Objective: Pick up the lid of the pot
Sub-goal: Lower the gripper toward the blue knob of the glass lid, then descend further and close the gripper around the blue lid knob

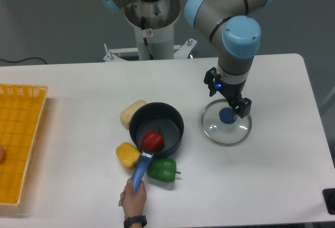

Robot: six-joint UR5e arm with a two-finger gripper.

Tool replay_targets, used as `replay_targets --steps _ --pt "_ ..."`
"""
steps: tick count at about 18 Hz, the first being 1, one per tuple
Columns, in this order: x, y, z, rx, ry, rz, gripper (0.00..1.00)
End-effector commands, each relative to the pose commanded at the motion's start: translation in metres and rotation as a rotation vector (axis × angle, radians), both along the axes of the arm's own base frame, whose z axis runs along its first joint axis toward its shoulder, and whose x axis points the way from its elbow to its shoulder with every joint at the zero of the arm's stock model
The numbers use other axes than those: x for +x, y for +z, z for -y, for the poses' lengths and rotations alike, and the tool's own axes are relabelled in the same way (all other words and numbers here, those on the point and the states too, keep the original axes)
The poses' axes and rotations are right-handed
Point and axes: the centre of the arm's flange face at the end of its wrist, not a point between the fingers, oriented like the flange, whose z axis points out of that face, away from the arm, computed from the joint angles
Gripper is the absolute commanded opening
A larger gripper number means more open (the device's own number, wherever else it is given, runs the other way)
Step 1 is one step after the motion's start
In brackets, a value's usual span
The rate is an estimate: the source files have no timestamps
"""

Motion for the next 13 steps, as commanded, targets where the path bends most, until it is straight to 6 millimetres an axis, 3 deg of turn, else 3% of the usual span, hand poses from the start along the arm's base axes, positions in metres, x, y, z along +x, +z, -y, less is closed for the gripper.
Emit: replay_targets --steps 6,10,13 --pt "0.001 -0.027 0.016 0.005 -0.051 -0.01 1.0" --pt "-0.015 -0.03 0.033 0.013 -0.115 -0.027 1.0" --pt "-0.023 -0.039 0.034 0.012 -0.14 -0.026 1.0"
